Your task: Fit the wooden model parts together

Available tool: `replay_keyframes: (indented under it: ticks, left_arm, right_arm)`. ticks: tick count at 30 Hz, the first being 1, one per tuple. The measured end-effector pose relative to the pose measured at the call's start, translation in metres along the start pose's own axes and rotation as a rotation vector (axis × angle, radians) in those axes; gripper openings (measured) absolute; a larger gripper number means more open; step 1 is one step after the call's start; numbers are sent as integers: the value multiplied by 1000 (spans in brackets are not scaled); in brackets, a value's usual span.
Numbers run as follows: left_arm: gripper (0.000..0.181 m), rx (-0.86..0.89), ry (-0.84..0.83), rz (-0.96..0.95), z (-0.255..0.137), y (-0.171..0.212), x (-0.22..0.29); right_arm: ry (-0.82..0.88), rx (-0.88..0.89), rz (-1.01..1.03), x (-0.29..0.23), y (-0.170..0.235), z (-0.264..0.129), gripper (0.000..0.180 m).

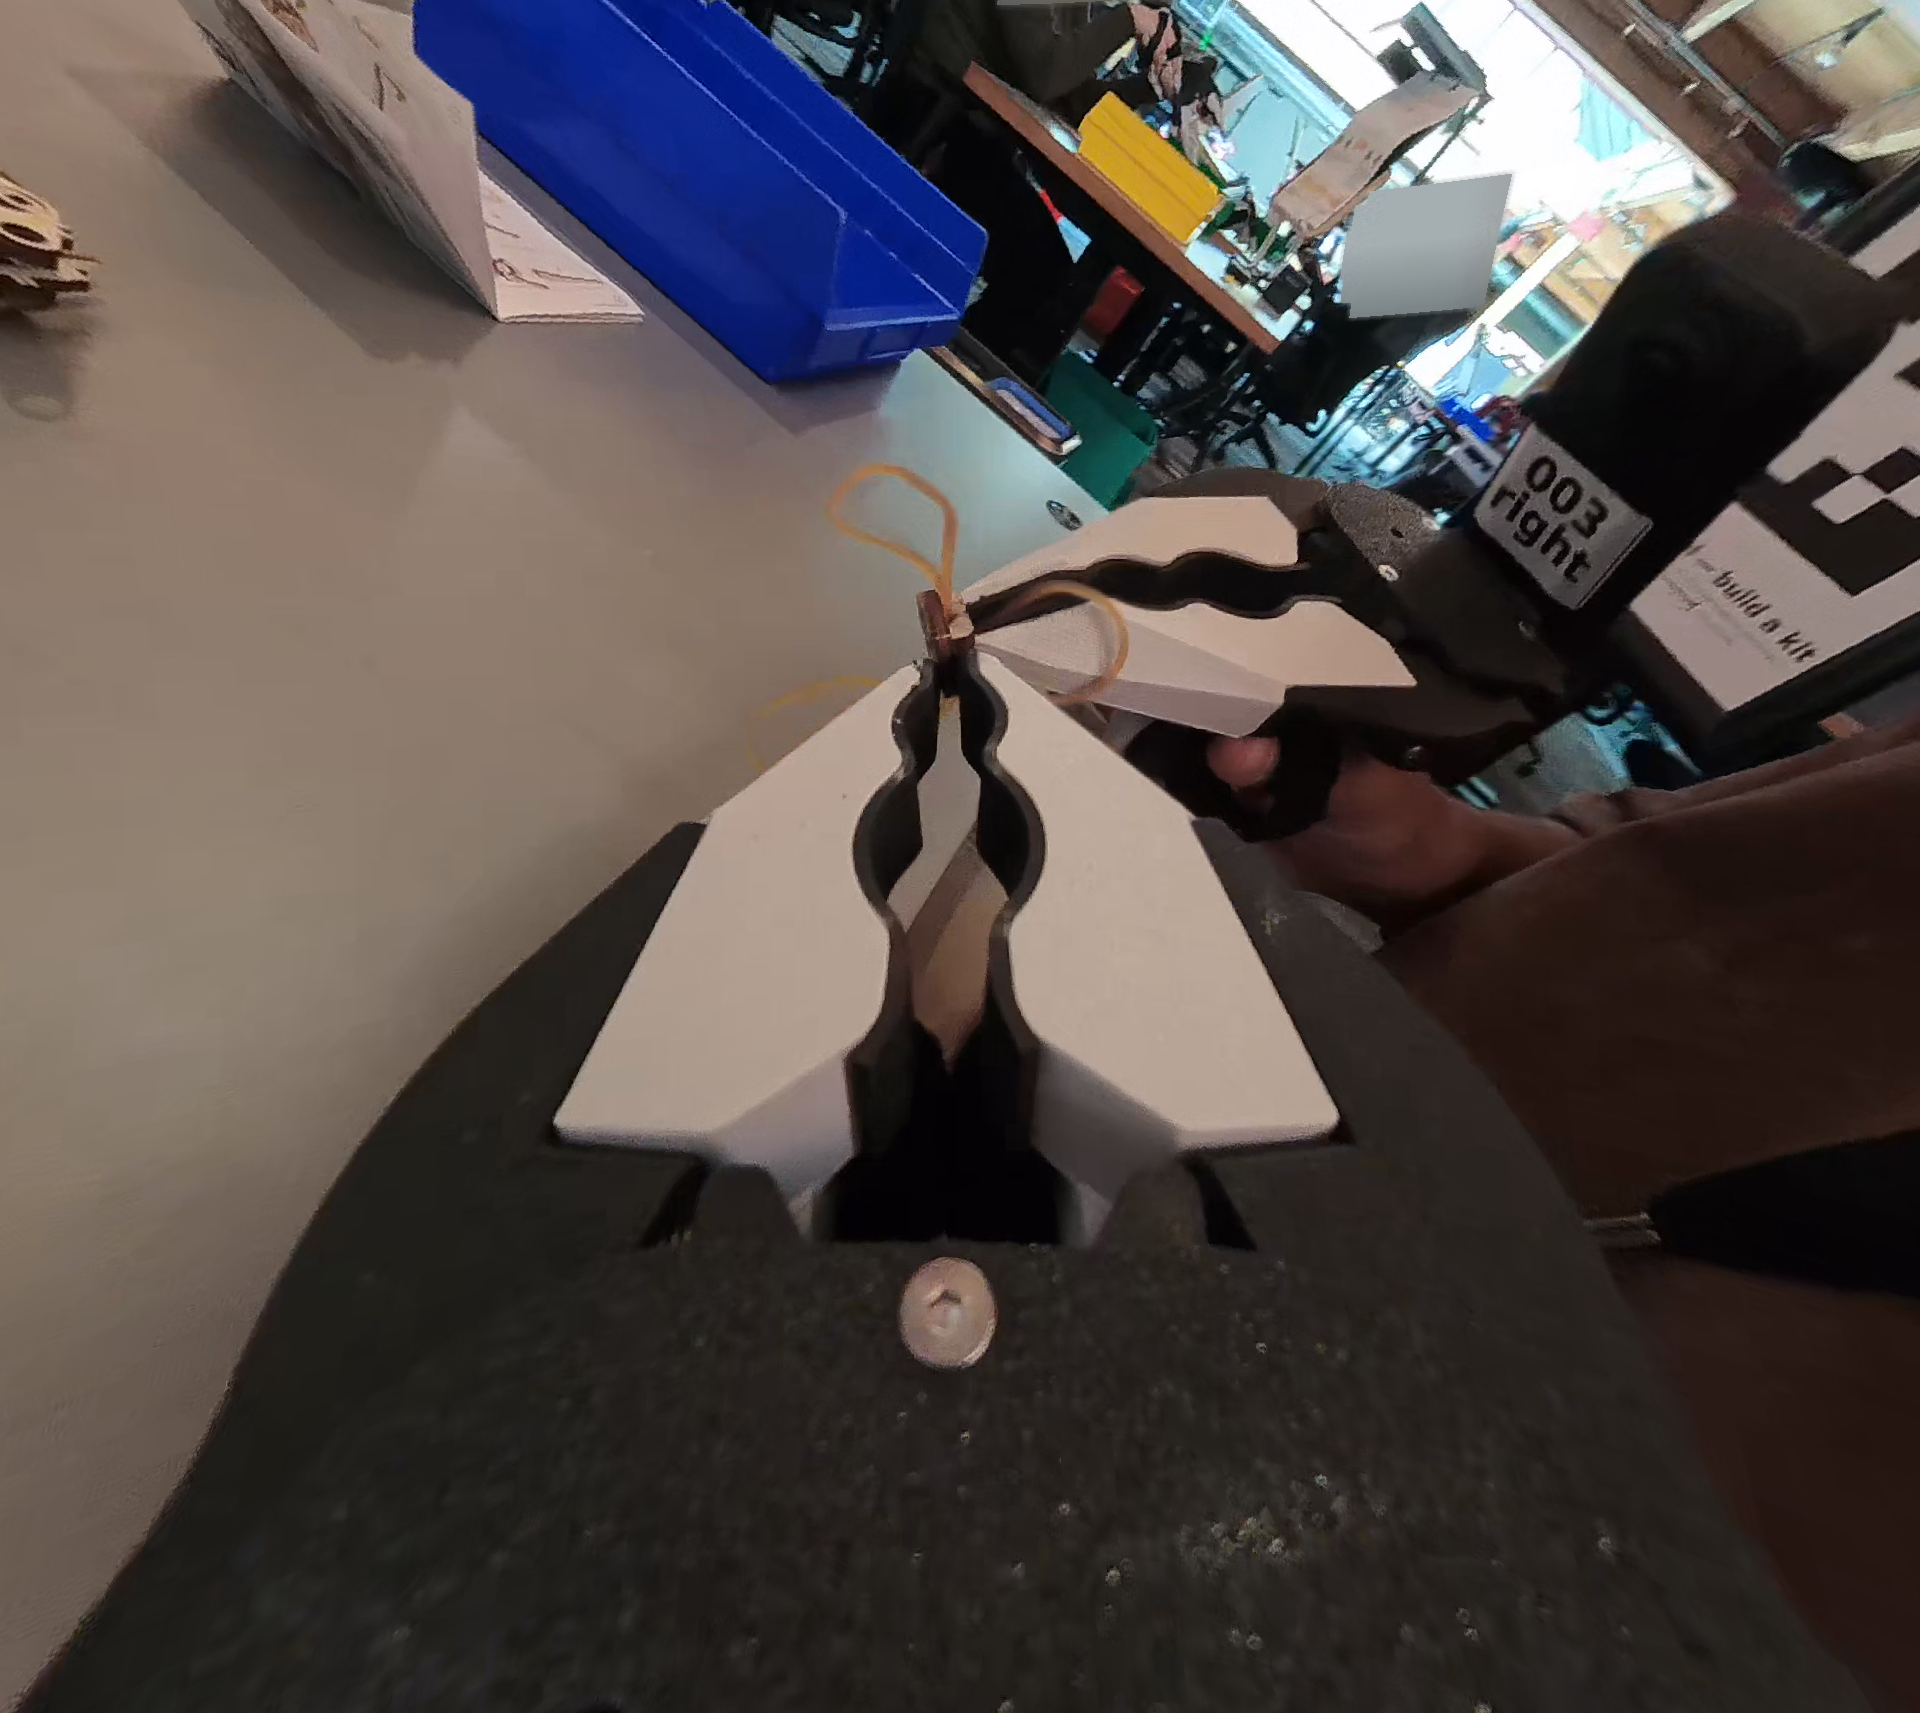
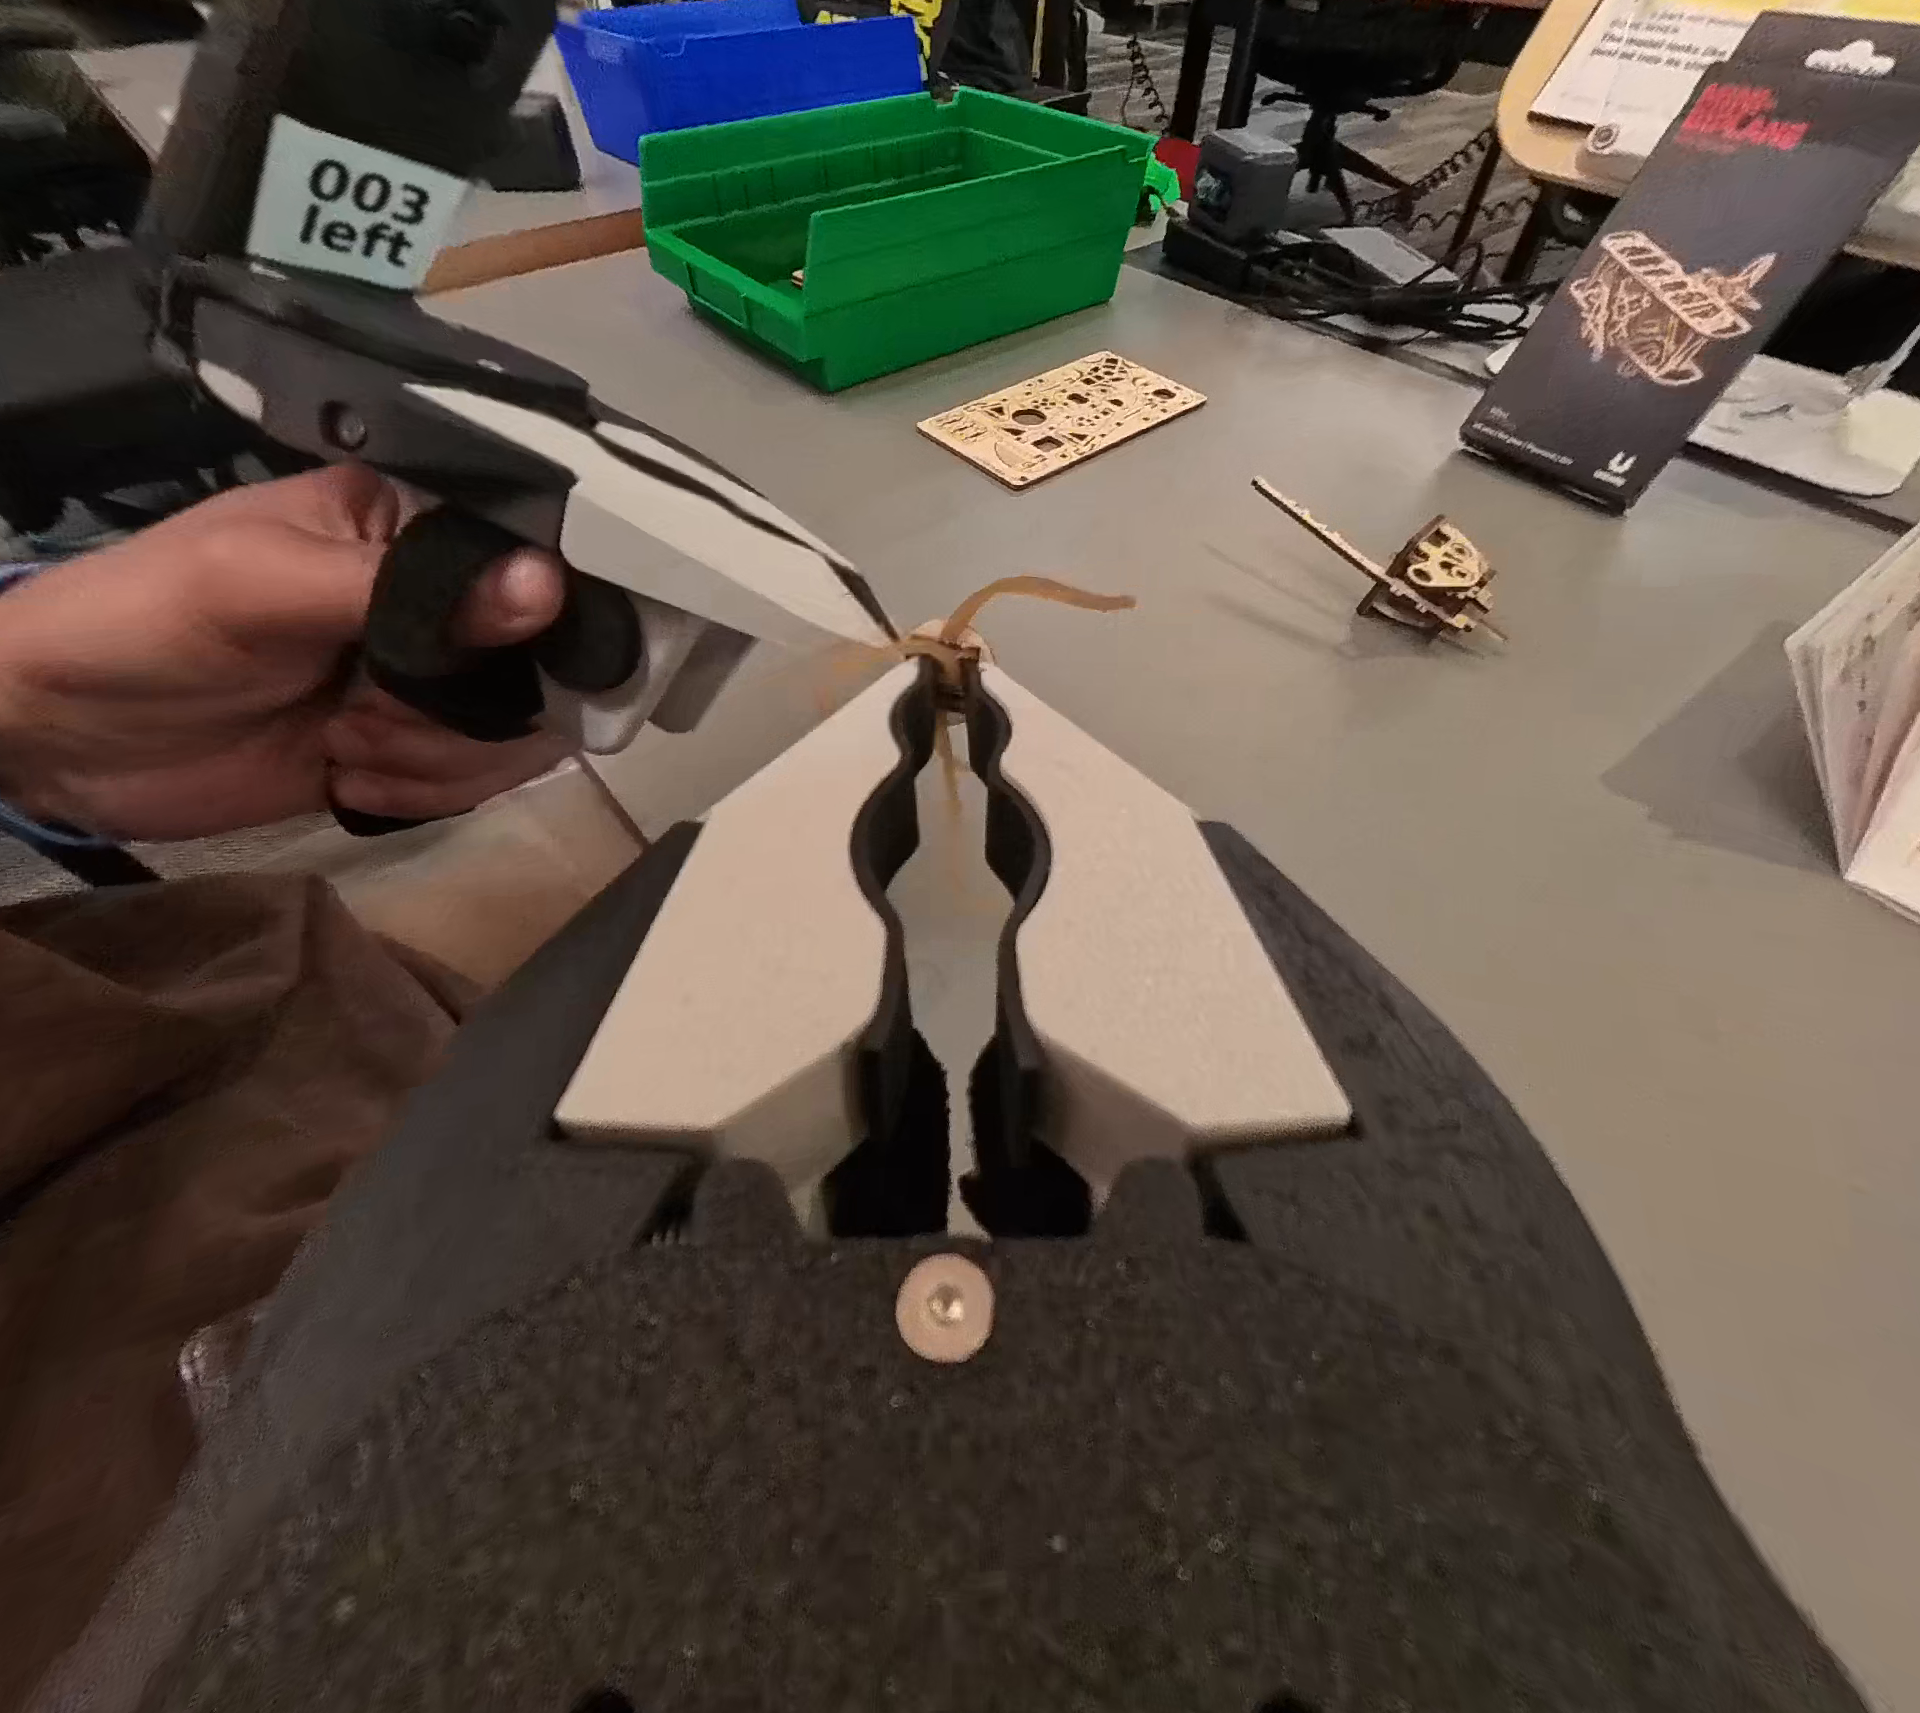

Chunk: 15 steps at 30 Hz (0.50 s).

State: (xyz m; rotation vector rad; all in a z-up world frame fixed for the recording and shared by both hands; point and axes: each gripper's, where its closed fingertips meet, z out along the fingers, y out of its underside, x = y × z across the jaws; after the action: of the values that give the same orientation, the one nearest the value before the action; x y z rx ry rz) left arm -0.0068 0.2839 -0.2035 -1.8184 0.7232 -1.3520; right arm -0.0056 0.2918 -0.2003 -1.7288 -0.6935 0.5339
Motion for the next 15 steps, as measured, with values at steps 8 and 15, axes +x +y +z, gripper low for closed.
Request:
replay_keyframes:
  ticks: [8,15]
  left_arm:
    - [1,29,-76,53,1,-1,1]
    - [1,42,-70,73,3,-3,5]
  right_arm:
    - [11,-2,60,0,1,-1,4]
    - [34,8,16,2,-3,-3,1]
